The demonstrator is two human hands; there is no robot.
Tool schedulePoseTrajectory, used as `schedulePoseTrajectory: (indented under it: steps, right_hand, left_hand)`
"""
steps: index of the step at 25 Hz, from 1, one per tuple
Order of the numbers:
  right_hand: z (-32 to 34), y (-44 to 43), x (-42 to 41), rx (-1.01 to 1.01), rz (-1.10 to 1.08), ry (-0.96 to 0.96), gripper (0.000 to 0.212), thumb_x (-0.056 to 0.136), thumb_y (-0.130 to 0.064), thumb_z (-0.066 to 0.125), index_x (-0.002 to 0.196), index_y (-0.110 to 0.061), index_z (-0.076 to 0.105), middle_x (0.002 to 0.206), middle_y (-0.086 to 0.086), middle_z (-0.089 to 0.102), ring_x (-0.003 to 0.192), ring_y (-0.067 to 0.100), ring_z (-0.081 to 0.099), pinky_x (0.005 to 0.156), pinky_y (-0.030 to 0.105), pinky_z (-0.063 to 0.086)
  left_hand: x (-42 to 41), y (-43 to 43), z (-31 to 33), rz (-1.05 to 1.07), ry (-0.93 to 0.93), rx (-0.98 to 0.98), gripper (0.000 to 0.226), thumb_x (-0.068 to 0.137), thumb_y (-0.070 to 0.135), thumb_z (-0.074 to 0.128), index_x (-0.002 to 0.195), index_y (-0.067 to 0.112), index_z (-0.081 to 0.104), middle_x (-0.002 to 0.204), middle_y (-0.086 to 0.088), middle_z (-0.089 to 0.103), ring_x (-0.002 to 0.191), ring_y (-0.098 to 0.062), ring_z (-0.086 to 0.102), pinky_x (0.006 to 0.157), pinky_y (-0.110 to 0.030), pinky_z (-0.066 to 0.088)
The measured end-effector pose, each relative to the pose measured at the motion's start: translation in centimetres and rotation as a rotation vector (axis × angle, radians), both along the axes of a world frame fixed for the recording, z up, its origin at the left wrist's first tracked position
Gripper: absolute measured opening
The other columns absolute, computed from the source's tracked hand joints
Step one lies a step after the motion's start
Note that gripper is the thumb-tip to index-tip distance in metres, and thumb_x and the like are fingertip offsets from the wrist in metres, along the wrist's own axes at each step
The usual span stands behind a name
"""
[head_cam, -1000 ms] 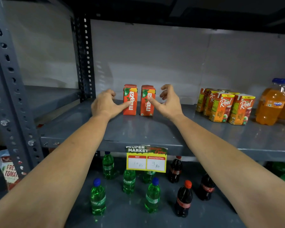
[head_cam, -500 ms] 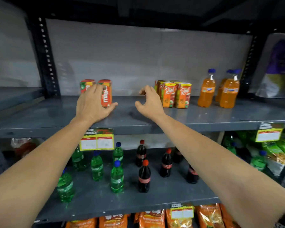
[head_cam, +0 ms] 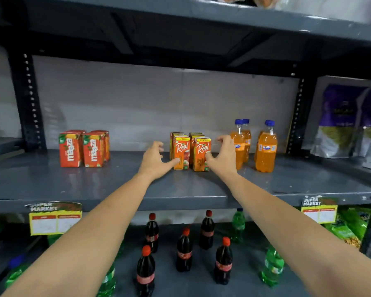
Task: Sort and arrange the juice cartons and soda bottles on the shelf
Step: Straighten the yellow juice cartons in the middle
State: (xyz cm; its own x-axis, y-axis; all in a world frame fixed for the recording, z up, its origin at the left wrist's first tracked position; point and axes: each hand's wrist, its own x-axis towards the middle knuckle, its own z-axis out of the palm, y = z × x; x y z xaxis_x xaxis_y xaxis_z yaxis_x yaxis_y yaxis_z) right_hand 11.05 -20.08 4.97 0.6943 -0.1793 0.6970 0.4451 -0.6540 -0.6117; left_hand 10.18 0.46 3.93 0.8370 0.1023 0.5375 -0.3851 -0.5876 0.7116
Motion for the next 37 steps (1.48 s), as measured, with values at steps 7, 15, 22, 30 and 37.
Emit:
schedulePoseTrajectory:
  steps: [7,15,22,30,37]
  right_hand:
    - [0.4,-0.4,1.6,0.187,0.228,0.400,0.055,0.084,-0.018,0.066,0.133,-0.015,0.041,0.135,0.008,0.053,0.123,0.024,0.053,0.093,0.034,0.048]
    - [0.4,-0.5,2.8,0.167,0.266,0.425,0.057,0.083,-0.017,0.069,0.132,-0.017,0.043,0.134,0.006,0.055,0.123,0.024,0.054,0.096,0.041,0.049]
    - [0.6,-0.7,2.7,0.214,0.282,0.469,0.055,0.086,-0.012,0.065,0.136,-0.015,0.041,0.138,0.008,0.052,0.129,0.025,0.049,0.099,0.041,0.046]
    - [0.5,-0.7,2.6,0.131,0.297,0.480,0.057,0.087,-0.014,0.063,0.138,-0.016,0.038,0.140,0.007,0.049,0.131,0.026,0.046,0.102,0.044,0.044]
    - [0.6,-0.6,2.3,0.104,0.280,0.482,0.056,0.089,-0.014,0.060,0.139,-0.015,0.035,0.142,0.008,0.047,0.132,0.027,0.045,0.103,0.045,0.043]
  left_hand:
    - [2.9,-1.8,0.8,-0.031,0.084,-0.025,0.056,0.075,0.027,0.078,0.121,0.008,0.053,0.120,-0.011,0.063,0.104,-0.020,0.060,0.087,-0.033,0.049]
    - [3.9,-1.3,0.8,-0.068,0.120,-0.084,0.049,0.076,0.026,0.078,0.117,0.008,0.058,0.111,-0.004,0.062,0.100,-0.014,0.056,0.081,-0.031,0.047]
    - [4.0,-1.4,0.4,-0.037,0.102,-0.066,0.049,0.076,0.028,0.077,0.117,0.007,0.058,0.111,-0.005,0.063,0.099,-0.015,0.059,0.081,-0.032,0.051]
    - [4.0,-1.5,0.4,-0.034,0.110,-0.044,0.049,0.076,0.030,0.077,0.116,0.009,0.058,0.115,-0.008,0.064,0.102,-0.018,0.060,0.088,-0.038,0.053]
    - [4.0,-1.4,0.4,-0.045,0.102,-0.039,0.047,0.077,0.029,0.076,0.116,0.008,0.059,0.116,-0.009,0.065,0.101,-0.016,0.059,0.085,-0.033,0.050]
